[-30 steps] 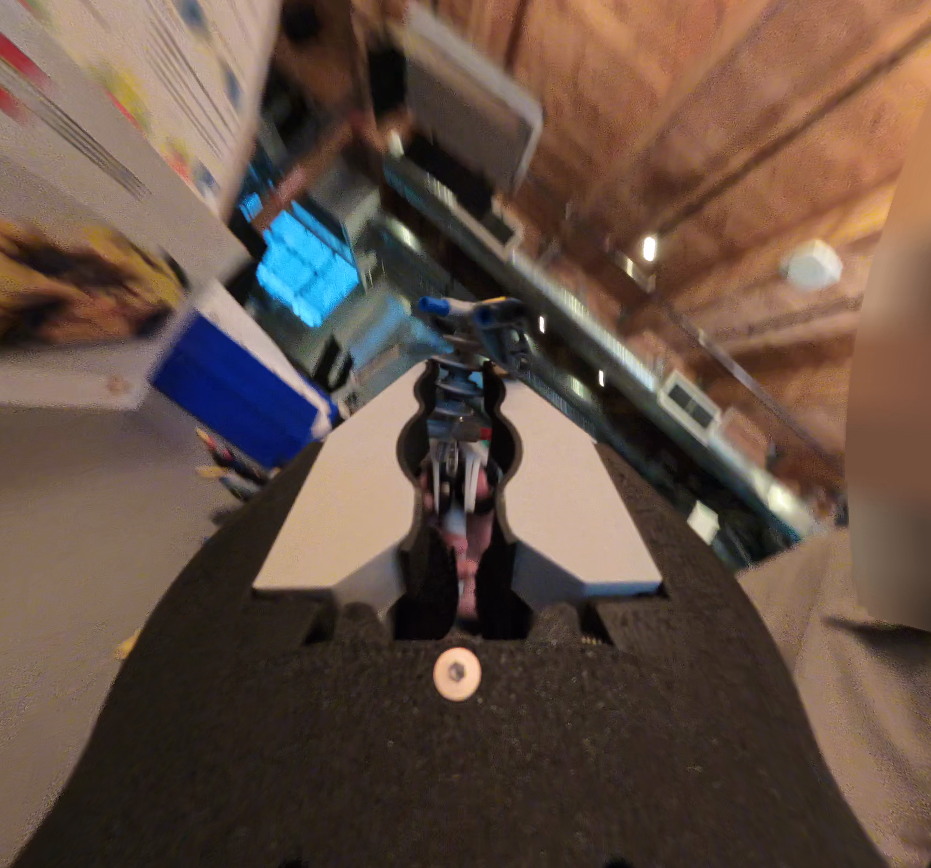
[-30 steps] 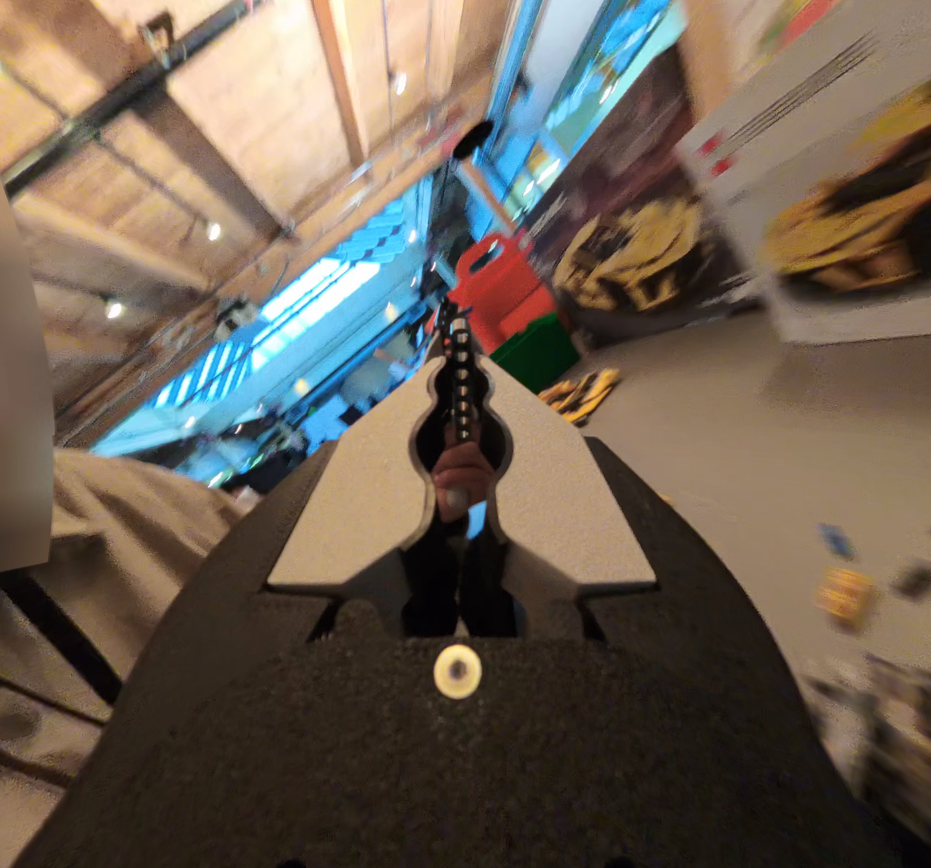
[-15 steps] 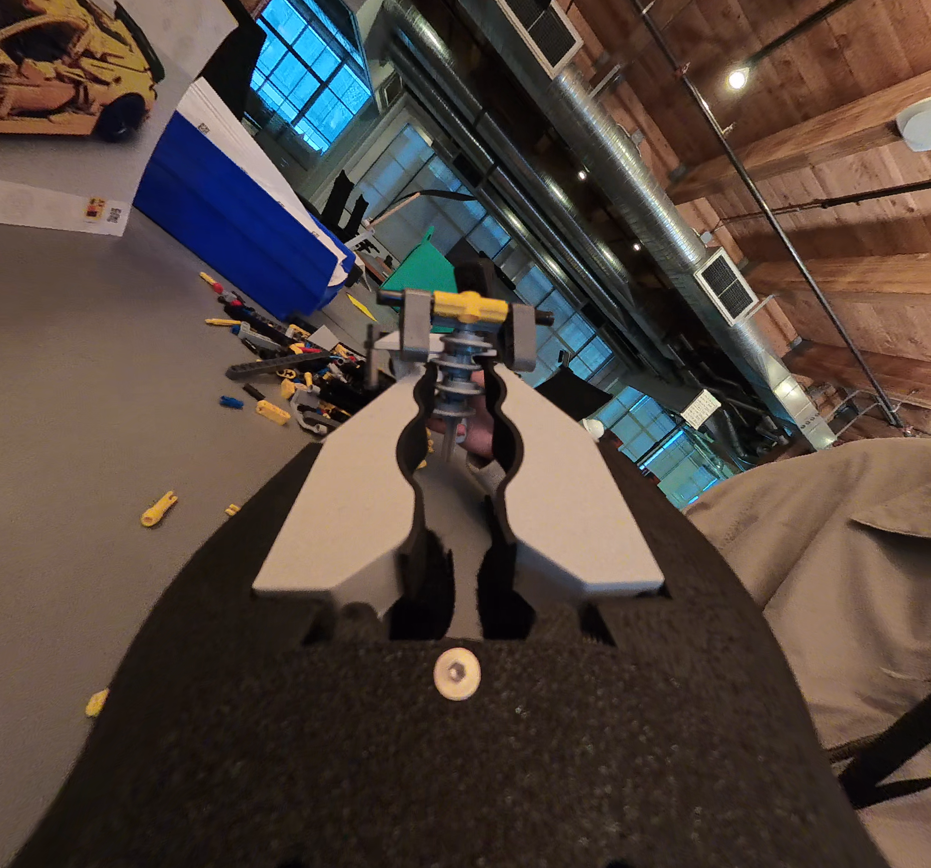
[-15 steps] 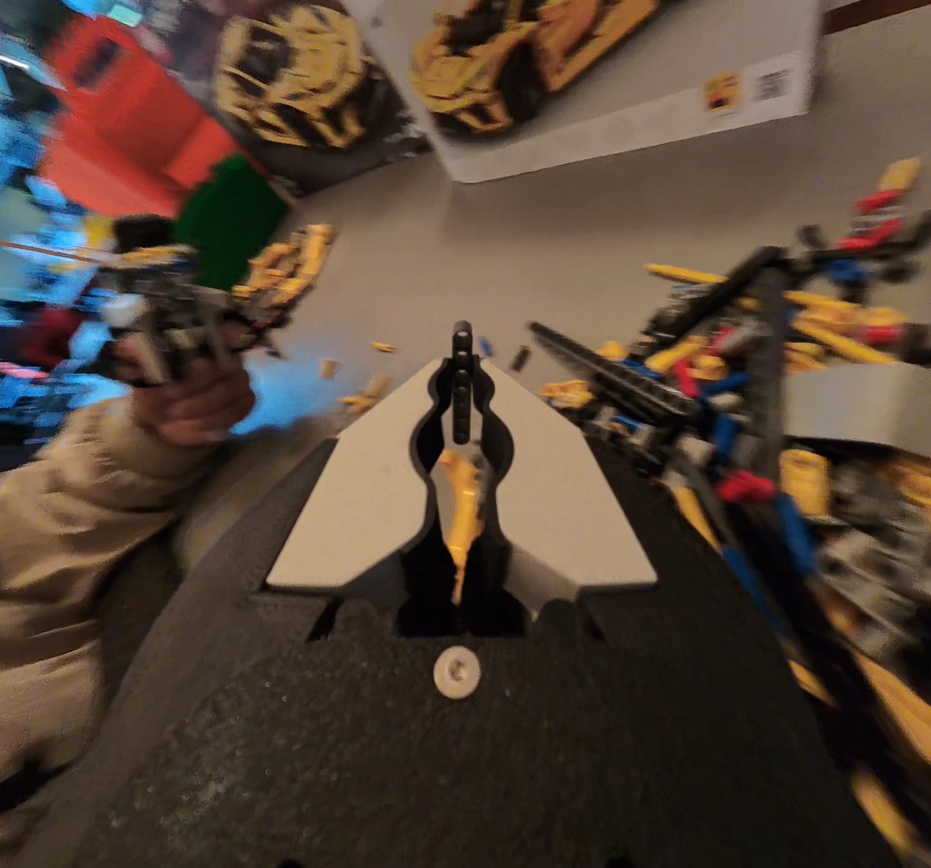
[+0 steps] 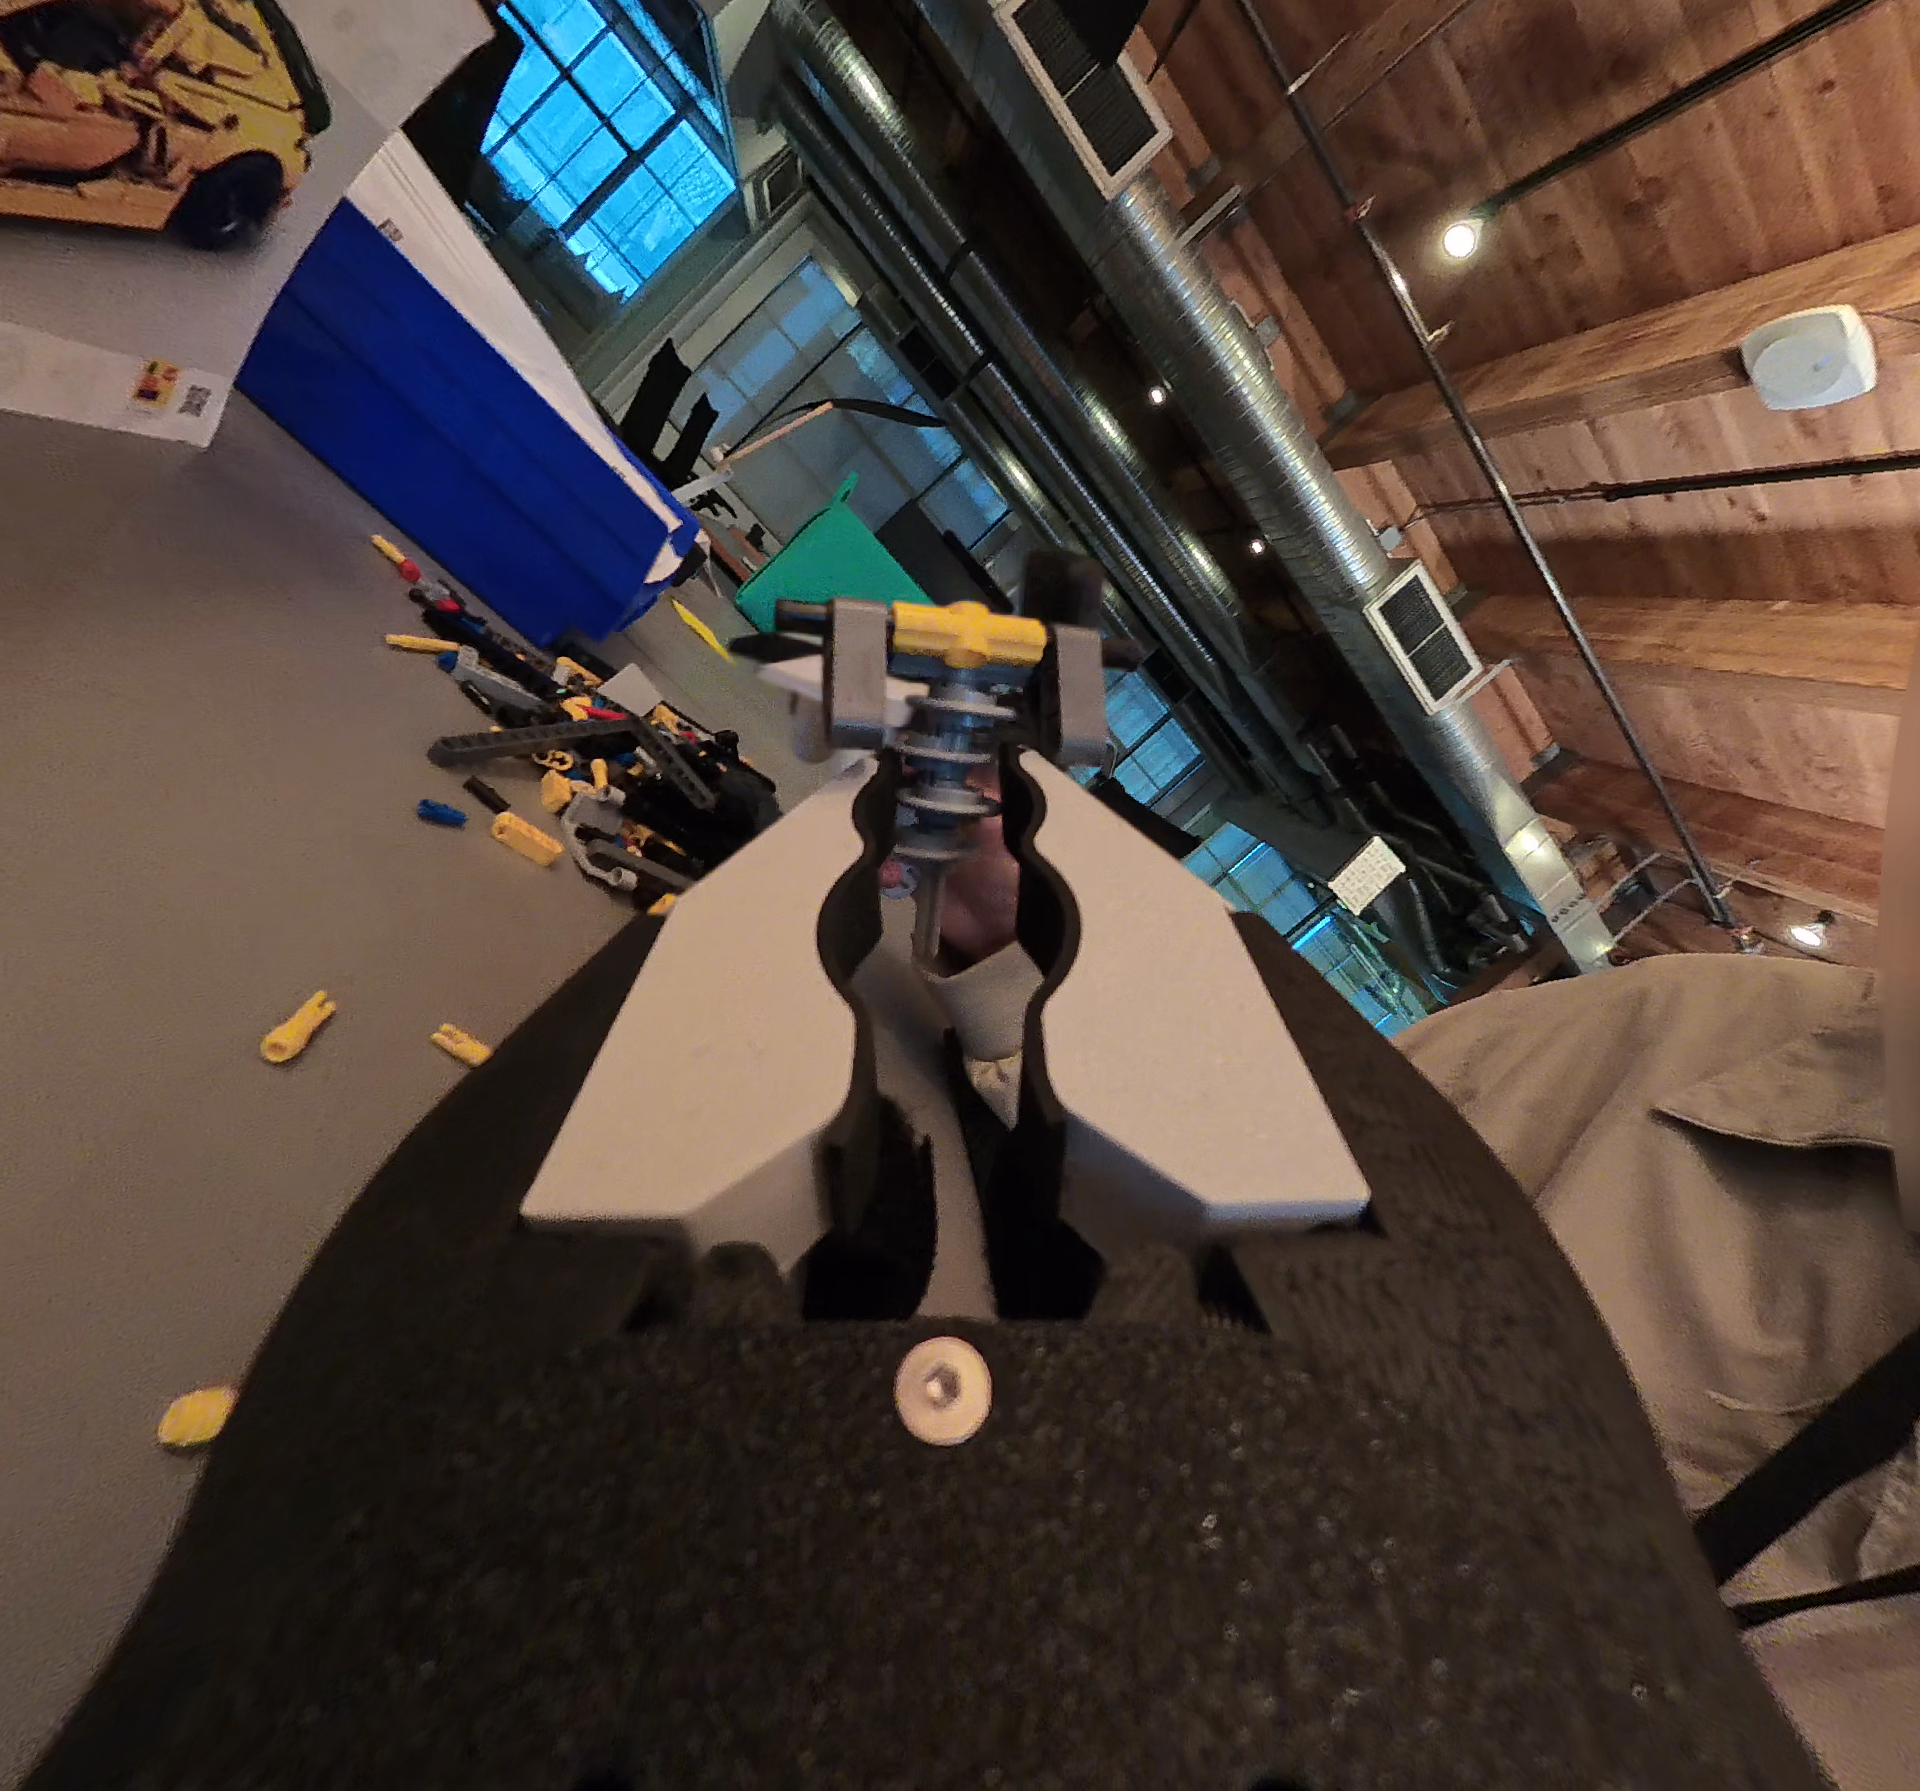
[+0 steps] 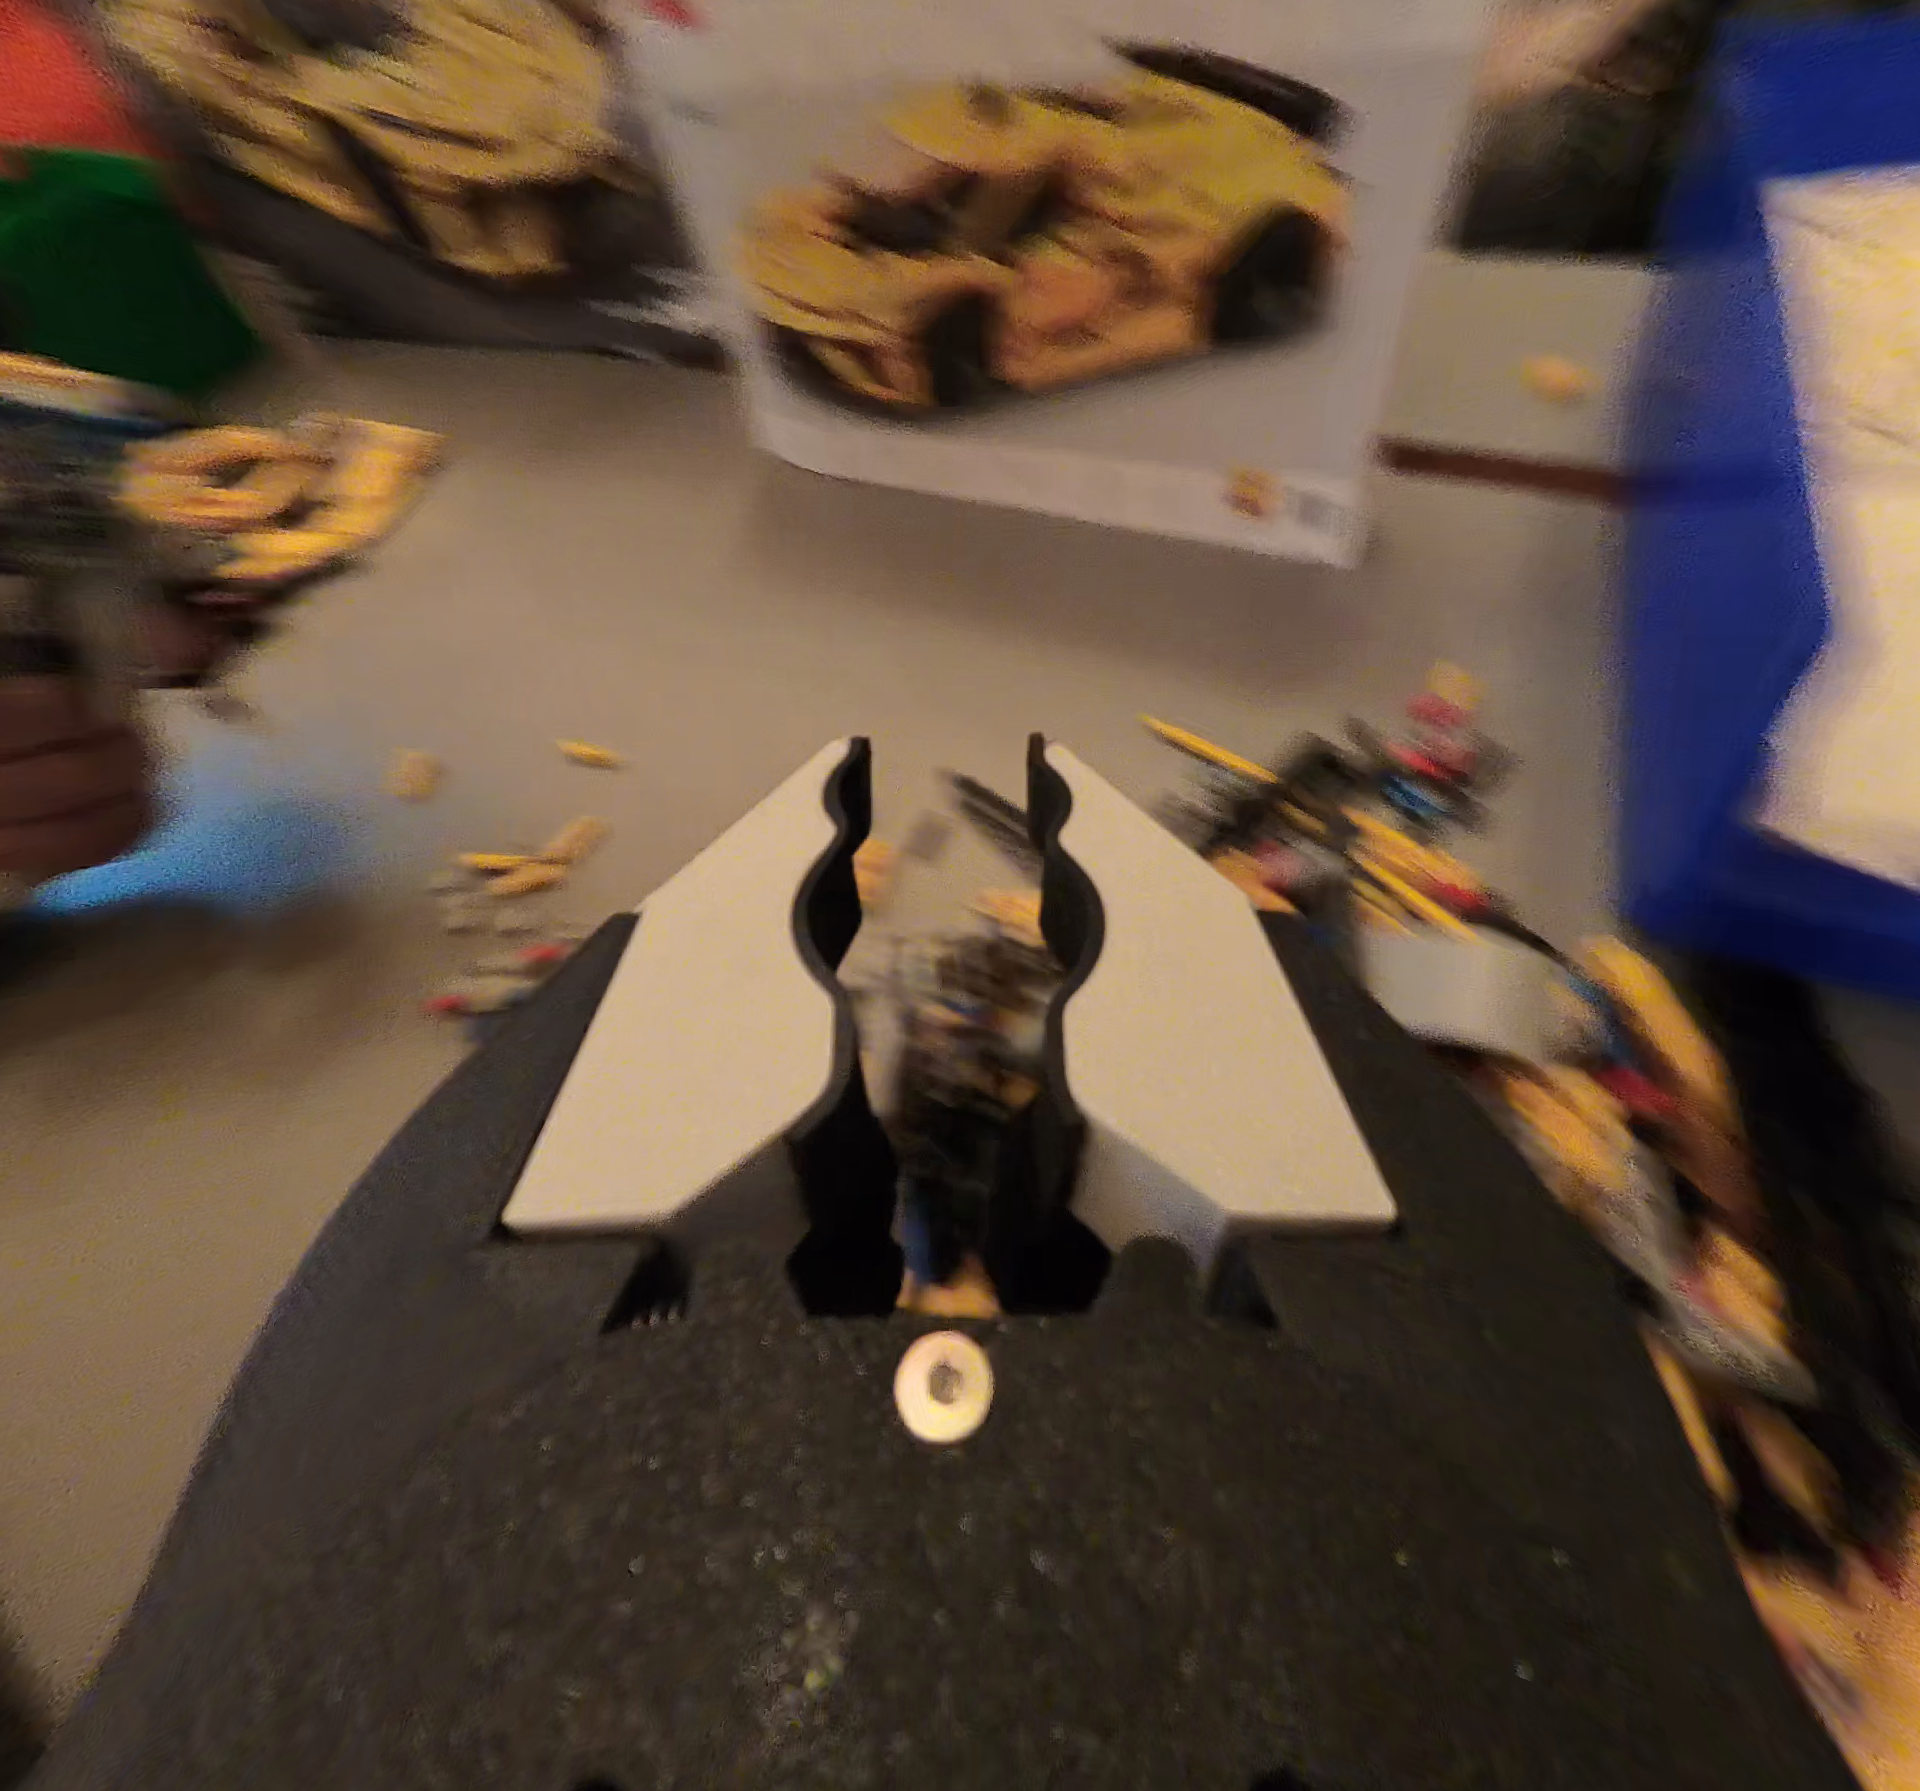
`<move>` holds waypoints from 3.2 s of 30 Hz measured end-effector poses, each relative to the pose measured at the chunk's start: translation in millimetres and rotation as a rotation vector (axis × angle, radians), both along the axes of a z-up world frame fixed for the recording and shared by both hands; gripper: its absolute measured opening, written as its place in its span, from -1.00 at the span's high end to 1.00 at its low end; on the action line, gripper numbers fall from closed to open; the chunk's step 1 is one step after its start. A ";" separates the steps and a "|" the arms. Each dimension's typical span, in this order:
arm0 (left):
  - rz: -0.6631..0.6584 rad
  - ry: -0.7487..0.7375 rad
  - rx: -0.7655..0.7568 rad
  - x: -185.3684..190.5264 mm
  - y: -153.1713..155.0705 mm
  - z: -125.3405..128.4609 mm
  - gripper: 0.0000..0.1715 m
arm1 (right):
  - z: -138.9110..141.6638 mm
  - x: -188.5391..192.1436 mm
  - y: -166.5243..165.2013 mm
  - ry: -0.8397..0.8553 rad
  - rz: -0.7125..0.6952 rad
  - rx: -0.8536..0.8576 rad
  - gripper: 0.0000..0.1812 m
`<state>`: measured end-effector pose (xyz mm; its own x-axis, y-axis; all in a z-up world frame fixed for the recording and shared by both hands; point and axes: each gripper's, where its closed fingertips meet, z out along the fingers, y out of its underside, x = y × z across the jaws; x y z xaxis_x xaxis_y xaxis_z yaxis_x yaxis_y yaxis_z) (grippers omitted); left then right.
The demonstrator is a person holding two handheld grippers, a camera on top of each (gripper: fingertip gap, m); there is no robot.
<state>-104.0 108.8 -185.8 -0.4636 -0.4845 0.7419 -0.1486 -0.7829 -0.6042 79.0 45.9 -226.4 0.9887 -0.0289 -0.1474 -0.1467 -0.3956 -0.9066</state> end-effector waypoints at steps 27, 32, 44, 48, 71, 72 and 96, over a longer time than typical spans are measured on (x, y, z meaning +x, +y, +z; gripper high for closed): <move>-0.204 -0.166 0.414 -23.6 -73.4 15.0 0.77 | 69.8 -191.5 -10.1 0.347 0.800 0.398 0.49; -0.163 -0.071 0.533 -11.6 -73.5 -6.7 0.78 | 65.8 -199.6 -7.9 0.197 0.783 0.413 0.54; 0.357 0.227 1.070 20.9 -8.5 -45.3 0.77 | 21.9 -169.8 28.3 -0.067 0.515 0.227 0.52; 0.332 0.223 1.077 24.7 -19.6 -48.6 0.77 | 19.0 -173.3 30.7 -0.106 0.501 0.219 0.53; 0.348 0.168 0.862 25.5 -25.9 -27.8 0.78 | 22.4 -167.8 32.7 -0.149 0.429 0.205 0.74; 0.328 0.159 0.813 24.6 -27.9 -25.2 0.78 | 24.4 -168.7 31.5 -0.120 0.440 0.214 0.74; 0.301 -0.058 0.813 18.2 -50.9 -0.7 0.77 | 52.5 -186.4 9.6 0.589 0.686 0.296 0.86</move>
<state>-85.7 57.9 -186.5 -0.2572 -0.9620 0.0912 0.0438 -0.1059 -0.9934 -107.4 55.5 -173.9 0.5408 0.6486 -0.5355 -0.4330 -0.3312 -0.8384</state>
